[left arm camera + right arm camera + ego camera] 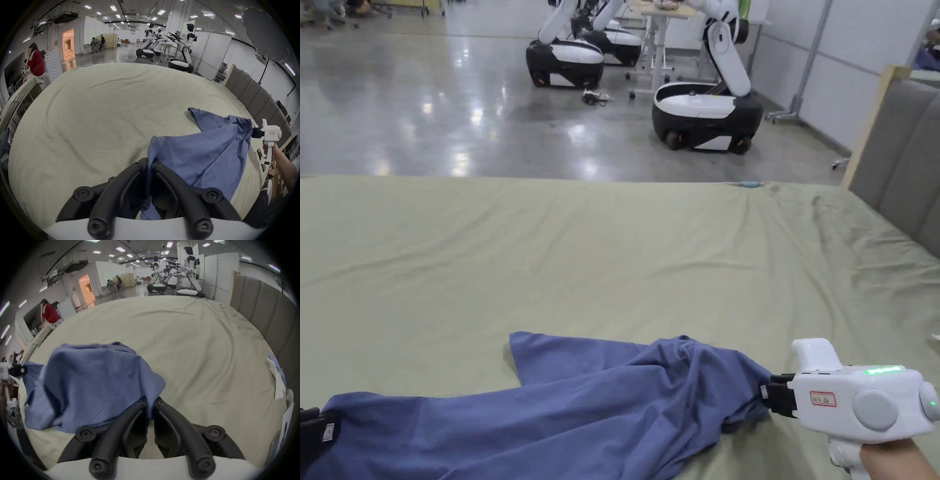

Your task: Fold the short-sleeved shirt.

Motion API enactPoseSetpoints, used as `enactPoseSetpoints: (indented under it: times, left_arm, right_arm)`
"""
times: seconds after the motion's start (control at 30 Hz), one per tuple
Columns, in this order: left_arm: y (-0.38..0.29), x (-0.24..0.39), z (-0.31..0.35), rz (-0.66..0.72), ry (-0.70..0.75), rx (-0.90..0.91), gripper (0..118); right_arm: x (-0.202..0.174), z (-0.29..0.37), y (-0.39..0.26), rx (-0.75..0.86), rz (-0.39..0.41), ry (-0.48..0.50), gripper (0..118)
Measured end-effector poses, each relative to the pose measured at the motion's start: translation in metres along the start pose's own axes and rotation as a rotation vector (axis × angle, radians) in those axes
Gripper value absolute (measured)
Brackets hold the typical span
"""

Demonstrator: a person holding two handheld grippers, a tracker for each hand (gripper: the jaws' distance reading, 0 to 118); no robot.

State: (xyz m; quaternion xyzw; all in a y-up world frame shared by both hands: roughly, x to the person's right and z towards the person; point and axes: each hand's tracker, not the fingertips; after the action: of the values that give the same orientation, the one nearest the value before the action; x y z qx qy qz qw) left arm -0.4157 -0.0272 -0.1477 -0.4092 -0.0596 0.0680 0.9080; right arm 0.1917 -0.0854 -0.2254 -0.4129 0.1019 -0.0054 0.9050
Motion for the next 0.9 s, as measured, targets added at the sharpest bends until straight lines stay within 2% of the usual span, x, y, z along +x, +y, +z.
enactPoseSetpoints:
  times: [0.2,0.33,0.57,0.73,0.9]
  left_arm:
    - [0.034,0.000,0.049,0.001,-0.016,0.093,6]
    - [0.082,0.000,0.101,-0.062,0.051,0.211,6]
    - [0.192,-0.033,0.169,-0.060,0.185,0.438,6]
    - [0.272,-0.049,0.204,-0.049,0.271,0.574,6]
    - [0.315,-0.038,0.216,-0.069,0.320,0.639,6]
  right_arm:
    - [-0.012,0.091,0.057,0.169,-0.064,-0.037,7]
    - [-0.034,0.162,0.113,0.284,0.022,-0.085,7]
    - [-0.040,0.260,0.215,0.507,0.001,-0.139,7]
    - [-0.044,0.307,0.274,0.672,-0.057,-0.152,7]
    - [-0.046,0.315,0.318,0.756,-0.094,-0.152,7]
